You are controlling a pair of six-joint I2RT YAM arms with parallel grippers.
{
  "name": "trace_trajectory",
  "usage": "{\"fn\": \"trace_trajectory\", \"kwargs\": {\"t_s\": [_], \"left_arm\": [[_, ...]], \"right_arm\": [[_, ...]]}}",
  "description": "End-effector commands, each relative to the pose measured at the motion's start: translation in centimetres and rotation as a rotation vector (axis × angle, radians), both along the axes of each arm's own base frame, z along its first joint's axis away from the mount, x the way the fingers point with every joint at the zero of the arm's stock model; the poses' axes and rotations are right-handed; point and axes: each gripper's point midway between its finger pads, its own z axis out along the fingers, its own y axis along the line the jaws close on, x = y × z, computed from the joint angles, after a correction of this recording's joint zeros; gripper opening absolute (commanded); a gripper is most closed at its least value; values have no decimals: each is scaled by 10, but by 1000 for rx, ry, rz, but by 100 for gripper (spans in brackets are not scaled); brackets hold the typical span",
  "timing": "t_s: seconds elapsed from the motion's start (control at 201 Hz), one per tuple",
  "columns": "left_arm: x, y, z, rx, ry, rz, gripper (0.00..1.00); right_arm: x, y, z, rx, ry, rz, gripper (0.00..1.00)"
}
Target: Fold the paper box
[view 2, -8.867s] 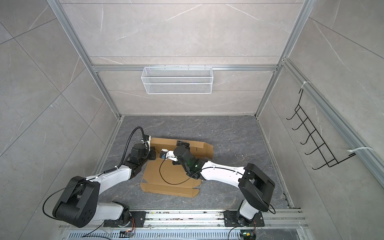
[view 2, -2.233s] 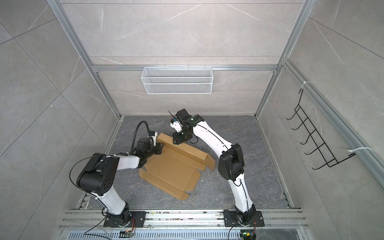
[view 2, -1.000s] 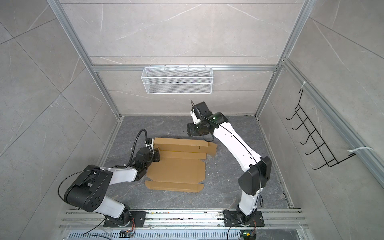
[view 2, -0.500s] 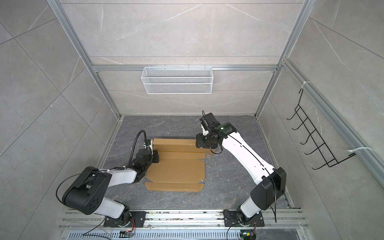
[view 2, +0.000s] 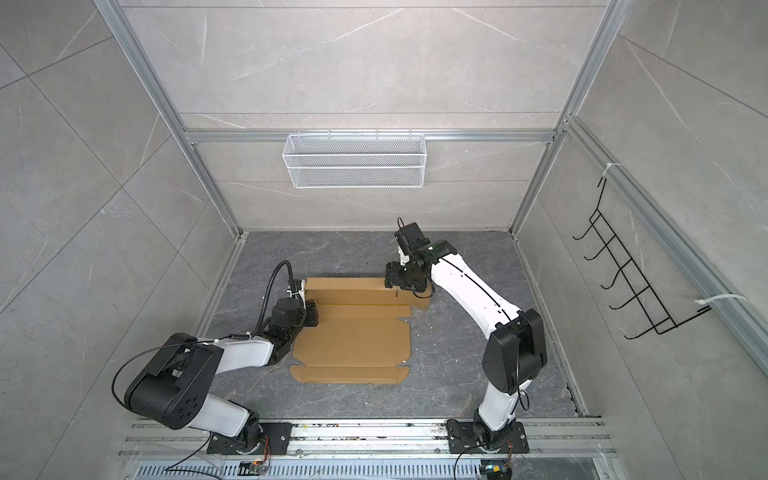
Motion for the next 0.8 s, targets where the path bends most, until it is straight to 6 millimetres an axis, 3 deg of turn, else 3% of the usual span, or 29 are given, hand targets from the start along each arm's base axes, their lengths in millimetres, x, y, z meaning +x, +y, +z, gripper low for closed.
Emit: {"fn": "trace_trajectory", "kwargs": {"t_s": [0.0, 0.498, 0.796], "left_arm": [[4, 3, 5, 40, -11, 13, 8], [4, 2, 4, 38, -6, 9, 8], [4, 2, 3, 37, -2, 9, 8]], "right_arm": [[10, 10, 1, 41, -7, 2, 70], [8, 32, -16, 153, 52, 20, 61], [9, 32, -22, 151, 56, 18, 46]]}}
